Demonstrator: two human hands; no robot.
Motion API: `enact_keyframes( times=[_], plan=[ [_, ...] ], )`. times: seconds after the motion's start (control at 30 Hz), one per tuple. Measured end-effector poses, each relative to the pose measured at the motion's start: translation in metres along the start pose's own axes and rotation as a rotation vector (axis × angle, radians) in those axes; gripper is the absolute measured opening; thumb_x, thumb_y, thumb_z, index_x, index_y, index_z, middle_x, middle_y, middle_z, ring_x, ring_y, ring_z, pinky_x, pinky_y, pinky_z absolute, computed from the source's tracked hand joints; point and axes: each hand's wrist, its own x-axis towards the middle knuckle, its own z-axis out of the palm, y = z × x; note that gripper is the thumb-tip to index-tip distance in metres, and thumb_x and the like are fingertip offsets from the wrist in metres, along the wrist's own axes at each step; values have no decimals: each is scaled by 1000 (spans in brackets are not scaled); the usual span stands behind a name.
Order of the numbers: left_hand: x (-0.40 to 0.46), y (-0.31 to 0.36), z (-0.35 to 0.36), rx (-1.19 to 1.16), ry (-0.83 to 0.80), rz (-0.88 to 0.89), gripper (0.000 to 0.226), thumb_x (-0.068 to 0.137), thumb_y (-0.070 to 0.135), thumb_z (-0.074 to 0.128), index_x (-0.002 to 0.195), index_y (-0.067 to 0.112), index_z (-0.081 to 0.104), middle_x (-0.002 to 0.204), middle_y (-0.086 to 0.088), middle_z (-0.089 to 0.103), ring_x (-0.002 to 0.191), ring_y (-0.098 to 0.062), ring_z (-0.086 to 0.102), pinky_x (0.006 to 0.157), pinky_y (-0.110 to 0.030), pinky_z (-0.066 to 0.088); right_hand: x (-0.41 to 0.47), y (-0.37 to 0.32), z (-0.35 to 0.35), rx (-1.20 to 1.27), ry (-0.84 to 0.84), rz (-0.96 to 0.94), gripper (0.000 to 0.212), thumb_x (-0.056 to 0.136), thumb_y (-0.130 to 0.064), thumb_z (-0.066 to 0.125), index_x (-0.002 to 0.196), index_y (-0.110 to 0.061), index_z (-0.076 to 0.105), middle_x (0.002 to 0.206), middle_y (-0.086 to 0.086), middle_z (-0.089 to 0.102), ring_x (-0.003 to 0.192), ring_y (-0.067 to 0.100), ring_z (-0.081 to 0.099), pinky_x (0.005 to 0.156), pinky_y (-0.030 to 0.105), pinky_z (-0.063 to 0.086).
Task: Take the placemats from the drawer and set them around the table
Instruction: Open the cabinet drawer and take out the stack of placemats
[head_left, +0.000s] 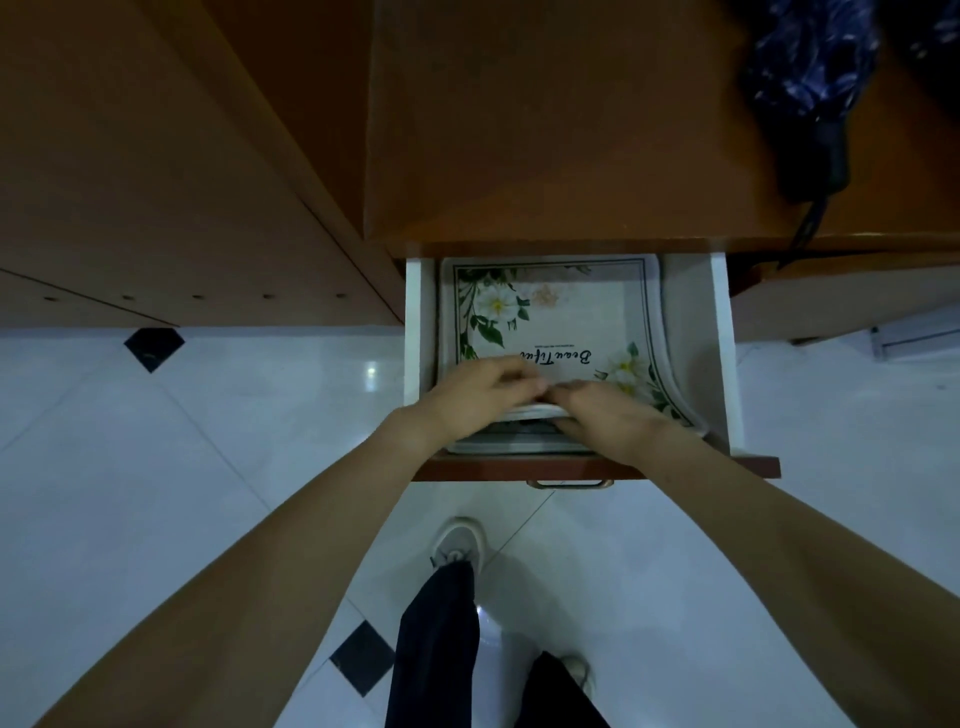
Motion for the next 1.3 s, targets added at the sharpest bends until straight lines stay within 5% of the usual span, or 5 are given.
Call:
enact_keyframes(
  times=[0.3, 0.6, 0.8, 1.0, 1.3],
  plan=[
    [-36, 25, -59, -116, 466, -105, 43, 101, 50, 24, 141, 38, 36, 114, 4, 62, 103, -14, 60, 81, -25, 45, -34, -1, 12, 362, 394, -61, 54, 94, -2, 56, 144, -18, 43, 139, 10, 52, 123, 27, 51, 106, 36, 40],
    [-8, 24, -65, -1094, -9, -522, 73, 88, 26, 67, 145, 41, 24, 153, -9, 21, 125, -48, 42, 80, -63, 52, -41, 0, 8, 341, 479, -88, 58, 92, 0, 60, 144, -19, 42, 137, 11, 55, 118, 25, 55, 103, 27, 40],
    [5, 32, -55, -778, 106, -557, 77, 87, -11, 50, 145, 35, 30, 110, -13, 55, 69, -20, 62, 58, -32, 57, -35, 2, -1, 419, 345, -33, 51, 93, -19, 63, 141, -24, 48, 129, 3, 59, 111, 16, 56, 98, 32, 47],
    [-2, 19, -48, -825, 173, -473, 75, 83, -17, 48, 135, 37, 43, 119, -6, 57, 99, -28, 63, 67, -30, 58, -46, 17, -38, 1032, -50, 195, 59, 77, -72, 46, 127, -43, 59, 127, -26, 54, 117, -6, 46, 103, 21, 33],
    [-30, 19, -65, -752, 223, -285, 77, 83, -18, 52, 136, 38, 47, 124, 10, 54, 95, 3, 64, 66, -13, 53, -42, 48, -29, 878, 229, 416, 27, 90, -46, 57, 115, -43, 67, 136, -3, 49, 124, 15, 46, 111, 30, 33]
  ],
)
